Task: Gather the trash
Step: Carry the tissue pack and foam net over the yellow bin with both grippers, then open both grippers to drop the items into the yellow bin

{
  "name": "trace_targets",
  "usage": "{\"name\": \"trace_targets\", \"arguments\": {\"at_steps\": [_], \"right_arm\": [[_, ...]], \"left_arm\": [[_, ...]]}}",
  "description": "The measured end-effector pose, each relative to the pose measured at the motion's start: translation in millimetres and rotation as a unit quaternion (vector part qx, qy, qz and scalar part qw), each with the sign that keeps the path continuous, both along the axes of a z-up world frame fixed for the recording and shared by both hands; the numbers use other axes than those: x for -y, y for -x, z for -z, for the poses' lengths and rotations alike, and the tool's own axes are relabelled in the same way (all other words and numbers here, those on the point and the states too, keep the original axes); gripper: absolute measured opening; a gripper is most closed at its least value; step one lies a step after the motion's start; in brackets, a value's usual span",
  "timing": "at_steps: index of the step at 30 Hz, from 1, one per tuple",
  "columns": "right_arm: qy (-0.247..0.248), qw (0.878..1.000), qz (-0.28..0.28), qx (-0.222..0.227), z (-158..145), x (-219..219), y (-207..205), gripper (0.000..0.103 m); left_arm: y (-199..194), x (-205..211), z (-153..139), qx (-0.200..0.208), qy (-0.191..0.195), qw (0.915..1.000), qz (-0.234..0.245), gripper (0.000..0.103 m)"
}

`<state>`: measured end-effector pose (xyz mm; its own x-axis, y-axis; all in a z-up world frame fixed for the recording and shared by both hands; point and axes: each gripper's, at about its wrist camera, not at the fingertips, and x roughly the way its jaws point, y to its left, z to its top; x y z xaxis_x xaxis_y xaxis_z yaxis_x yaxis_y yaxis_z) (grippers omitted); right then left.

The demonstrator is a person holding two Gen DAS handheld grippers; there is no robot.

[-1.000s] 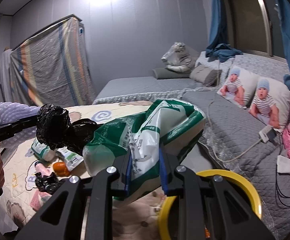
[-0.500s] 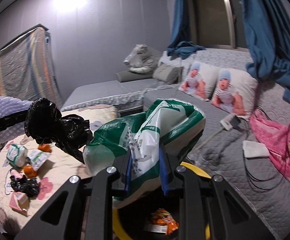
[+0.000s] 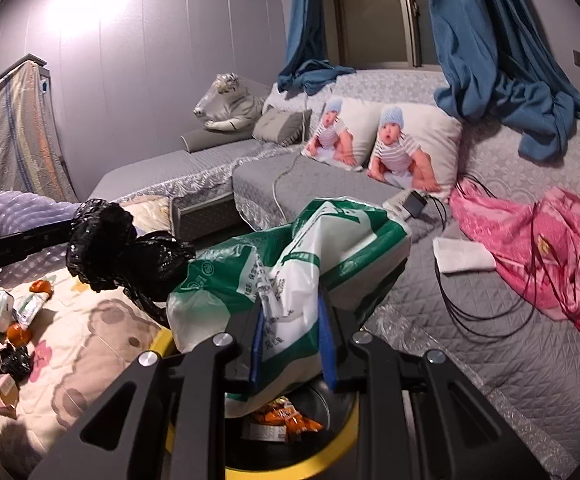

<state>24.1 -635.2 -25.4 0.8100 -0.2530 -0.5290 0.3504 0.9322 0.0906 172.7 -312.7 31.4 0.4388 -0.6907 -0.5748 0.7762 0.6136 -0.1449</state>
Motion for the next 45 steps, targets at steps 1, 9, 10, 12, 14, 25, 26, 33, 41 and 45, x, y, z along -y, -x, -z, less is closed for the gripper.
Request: {"name": "trace_targets", "arguments": {"at_steps": [1,9,10,12,14,25,26,33,41,45], "right_arm": [[-0.004,1.000,0.002,-0.003,5,4,1,0.021],[-0.012,1.000,0.015,-0.024,27,17,2,0.021],[-0.014,0.999,0.015,-0.026,29,18,2,0.021],[-0.012,0.999,0.016,-0.032,34,19,2,0.021],[-0.009,0.999,0.017,-0.037,38,19,2,0.021],[-0.016,0.997,-0.003,-0.073,63,16,-8,0.022],[-0.014,0.997,-0.005,-0.073,63,15,-9,0.022],[-0.014,0.997,-0.007,-0.077,64,17,-13,0.023],[-0.020,0.997,-0.006,-0.078,63,20,-17,0.025],[-0.025,0.997,-0.005,-0.073,60,21,-17,0.028]], "left_arm": [[0,6,4,-0.003,-0.002,1.0000,0.005,0.012],[2,35,26,-0.010,-0.020,0.9995,0.021,0.012],[1,34,29,-0.014,-0.022,0.9994,0.021,0.012],[1,38,36,-0.016,-0.030,0.9992,0.023,0.012],[3,43,41,-0.013,-0.039,0.9988,0.027,0.012],[6,69,73,-0.024,-0.078,0.9954,0.049,0.012],[6,70,74,-0.025,-0.079,0.9953,0.049,0.012],[2,78,80,-0.036,-0.079,0.9949,0.051,0.013],[1,80,80,-0.039,-0.075,0.9953,0.046,0.016],[-1,77,77,-0.039,-0.065,0.9966,0.033,0.070]]}}
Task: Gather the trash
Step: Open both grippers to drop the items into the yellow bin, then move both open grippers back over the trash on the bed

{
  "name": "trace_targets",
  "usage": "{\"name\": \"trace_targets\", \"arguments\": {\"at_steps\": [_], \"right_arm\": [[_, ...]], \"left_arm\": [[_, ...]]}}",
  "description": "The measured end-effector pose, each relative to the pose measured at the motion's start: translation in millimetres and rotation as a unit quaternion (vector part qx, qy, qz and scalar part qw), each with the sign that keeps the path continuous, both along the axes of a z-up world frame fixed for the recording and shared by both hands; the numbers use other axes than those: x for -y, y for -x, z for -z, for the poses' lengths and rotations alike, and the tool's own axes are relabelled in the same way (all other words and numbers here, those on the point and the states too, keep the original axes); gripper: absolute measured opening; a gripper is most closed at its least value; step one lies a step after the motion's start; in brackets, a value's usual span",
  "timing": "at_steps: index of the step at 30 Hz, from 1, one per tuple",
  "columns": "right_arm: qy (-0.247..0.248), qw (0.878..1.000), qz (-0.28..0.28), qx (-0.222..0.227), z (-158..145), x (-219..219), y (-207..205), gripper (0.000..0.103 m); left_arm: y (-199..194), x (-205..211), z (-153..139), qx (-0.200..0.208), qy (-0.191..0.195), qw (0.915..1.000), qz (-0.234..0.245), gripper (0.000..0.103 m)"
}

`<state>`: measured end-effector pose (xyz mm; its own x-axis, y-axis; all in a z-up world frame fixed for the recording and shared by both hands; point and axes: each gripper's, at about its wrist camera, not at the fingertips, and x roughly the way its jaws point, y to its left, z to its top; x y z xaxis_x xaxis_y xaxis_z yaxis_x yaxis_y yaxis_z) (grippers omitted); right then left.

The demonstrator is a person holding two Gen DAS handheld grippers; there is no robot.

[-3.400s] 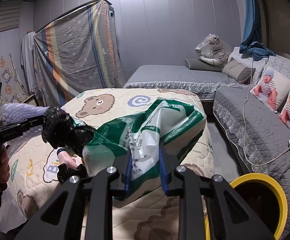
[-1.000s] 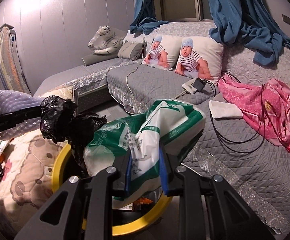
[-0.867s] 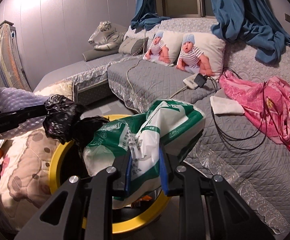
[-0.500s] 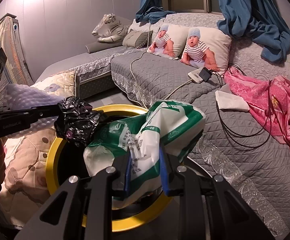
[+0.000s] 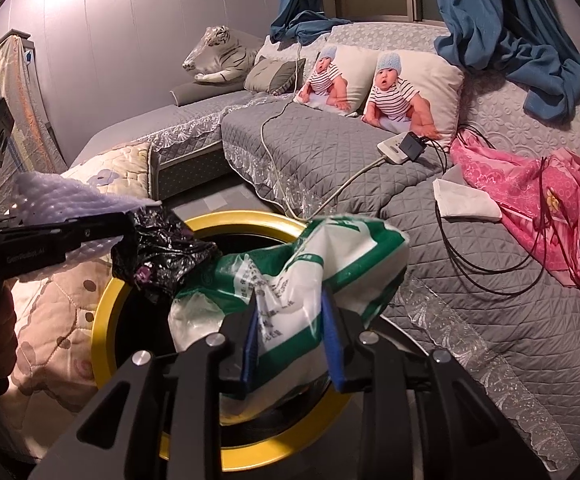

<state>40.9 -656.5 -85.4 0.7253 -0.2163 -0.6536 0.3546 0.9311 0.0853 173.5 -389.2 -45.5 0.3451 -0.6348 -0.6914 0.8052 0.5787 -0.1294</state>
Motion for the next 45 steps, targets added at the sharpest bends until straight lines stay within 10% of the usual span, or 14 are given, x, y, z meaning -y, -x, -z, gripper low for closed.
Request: {"name": "trace_targets", "arguments": {"at_steps": [3,7,29,45], "right_arm": [[0.004,1.000,0.003,0.004,-4,0,0,0.032],[0.011,0.999,0.009,0.031,-16,-3,5,0.063],[0.031,0.995,-0.060,0.073,-58,-54,-11,0.064],[0.039,0.967,-0.230,0.102,-83,-173,-59,0.065]], "left_arm": [[0,-5,-6,0.008,0.010,0.9999,-0.009,0.076],[0,-10,-10,0.007,0.017,0.9997,-0.018,0.084],[-23,-179,-93,0.083,0.104,0.9828,-0.128,0.094],[-26,-407,-110,0.134,0.103,0.9432,-0.286,0.095]]}}
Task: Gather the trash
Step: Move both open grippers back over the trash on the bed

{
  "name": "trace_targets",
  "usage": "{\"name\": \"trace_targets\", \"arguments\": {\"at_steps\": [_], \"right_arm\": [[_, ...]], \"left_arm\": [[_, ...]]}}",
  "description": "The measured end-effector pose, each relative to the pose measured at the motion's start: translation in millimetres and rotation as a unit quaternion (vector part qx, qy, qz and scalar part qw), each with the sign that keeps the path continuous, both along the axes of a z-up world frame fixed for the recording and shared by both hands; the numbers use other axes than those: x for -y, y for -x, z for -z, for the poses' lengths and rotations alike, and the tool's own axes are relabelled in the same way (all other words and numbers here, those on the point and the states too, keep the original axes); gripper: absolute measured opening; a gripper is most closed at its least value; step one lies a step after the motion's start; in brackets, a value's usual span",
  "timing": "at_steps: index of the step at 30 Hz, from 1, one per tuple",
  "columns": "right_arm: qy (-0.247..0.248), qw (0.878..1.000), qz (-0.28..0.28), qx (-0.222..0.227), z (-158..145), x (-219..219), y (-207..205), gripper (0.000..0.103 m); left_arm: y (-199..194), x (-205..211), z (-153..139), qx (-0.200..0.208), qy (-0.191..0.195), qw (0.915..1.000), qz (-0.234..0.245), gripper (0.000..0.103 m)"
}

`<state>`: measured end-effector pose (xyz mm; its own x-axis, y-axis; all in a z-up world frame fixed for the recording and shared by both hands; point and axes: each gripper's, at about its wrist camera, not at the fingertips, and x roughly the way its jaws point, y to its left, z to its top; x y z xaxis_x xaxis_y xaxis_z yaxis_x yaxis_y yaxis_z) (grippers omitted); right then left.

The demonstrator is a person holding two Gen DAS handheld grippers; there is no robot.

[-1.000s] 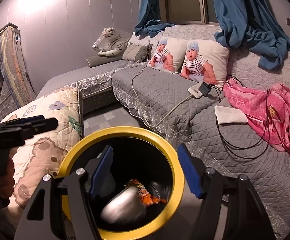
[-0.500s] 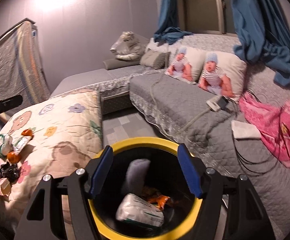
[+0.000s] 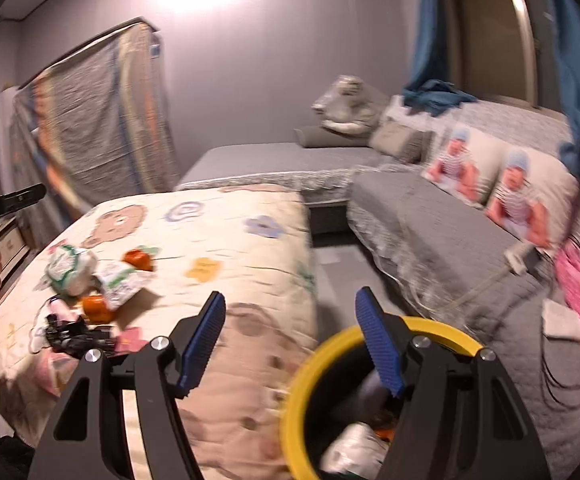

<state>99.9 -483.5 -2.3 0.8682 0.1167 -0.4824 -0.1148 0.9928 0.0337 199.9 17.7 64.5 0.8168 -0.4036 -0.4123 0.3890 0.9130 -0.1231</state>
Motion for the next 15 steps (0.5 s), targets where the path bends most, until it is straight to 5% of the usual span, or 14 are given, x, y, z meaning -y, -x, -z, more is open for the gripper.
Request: {"name": "trace_targets", "arguments": {"at_steps": [15], "right_arm": [[0.035,0.987,-0.155,-0.030,15,-114,-23,0.066]], "left_arm": [[27,-78,51,-0.037,-0.017,0.9990,-0.021,0.095]]}}
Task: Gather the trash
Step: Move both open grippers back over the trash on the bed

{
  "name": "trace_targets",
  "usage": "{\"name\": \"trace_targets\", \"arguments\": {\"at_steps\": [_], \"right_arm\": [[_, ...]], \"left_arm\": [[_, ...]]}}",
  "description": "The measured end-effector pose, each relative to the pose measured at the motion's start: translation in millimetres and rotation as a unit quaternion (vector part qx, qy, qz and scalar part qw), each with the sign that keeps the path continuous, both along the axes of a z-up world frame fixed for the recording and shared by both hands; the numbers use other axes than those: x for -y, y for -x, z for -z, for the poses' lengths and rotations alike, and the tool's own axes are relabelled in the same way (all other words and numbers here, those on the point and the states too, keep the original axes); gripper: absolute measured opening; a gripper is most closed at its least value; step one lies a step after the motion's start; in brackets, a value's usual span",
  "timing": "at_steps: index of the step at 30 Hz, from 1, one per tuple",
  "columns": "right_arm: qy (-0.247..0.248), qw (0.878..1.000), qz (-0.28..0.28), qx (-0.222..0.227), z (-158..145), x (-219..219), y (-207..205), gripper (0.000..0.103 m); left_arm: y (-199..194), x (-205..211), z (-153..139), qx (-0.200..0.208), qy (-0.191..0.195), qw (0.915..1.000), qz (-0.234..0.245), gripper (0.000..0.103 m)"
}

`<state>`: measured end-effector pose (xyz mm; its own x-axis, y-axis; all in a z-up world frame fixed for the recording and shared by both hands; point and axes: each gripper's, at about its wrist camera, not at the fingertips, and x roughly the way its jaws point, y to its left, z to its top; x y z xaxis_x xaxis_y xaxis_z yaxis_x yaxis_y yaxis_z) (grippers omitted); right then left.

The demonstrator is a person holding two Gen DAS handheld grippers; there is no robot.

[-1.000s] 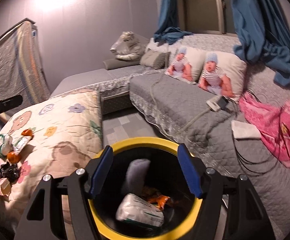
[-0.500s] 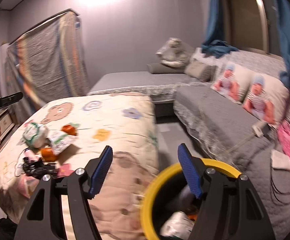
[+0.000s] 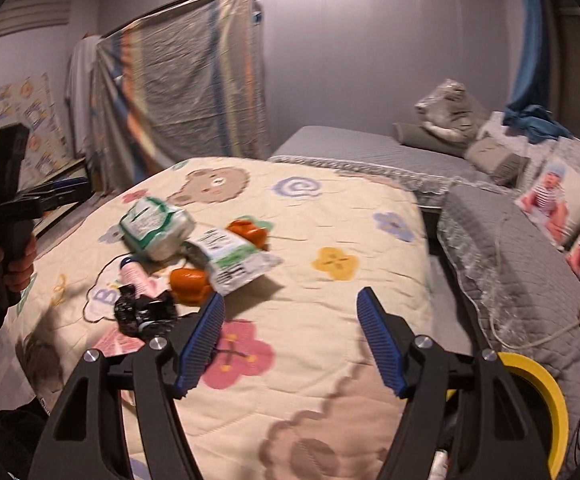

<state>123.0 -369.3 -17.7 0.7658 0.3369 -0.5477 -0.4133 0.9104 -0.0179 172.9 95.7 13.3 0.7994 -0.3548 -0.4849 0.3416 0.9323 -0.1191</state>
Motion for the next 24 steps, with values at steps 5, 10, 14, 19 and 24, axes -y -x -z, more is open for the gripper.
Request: {"name": "trace_targets", "arguments": {"at_steps": [5,10,14,19,24], "right_arm": [[0.010,0.999,-0.031,-0.009,6,-21,-11,0.066],[0.014,0.998,-0.060,-0.017,11,-37,-27,0.066],[0.013,0.997,-0.075,-0.020,12,-47,-39,0.066],[0.018,0.996,-0.083,-0.021,14,-54,-48,0.066],[0.026,0.995,-0.092,-0.029,19,-61,-63,0.066]], "left_arm": [[-4,-10,16,-0.034,0.012,0.9992,-0.017,0.095],[-14,-9,29,-0.089,0.030,0.9952,-0.028,0.095],[-22,-6,33,-0.105,0.037,0.9930,-0.039,0.095],[-27,-3,38,-0.098,0.016,0.9939,-0.050,0.095],[-41,-19,41,-0.095,0.019,0.9932,-0.065,0.095]]}}
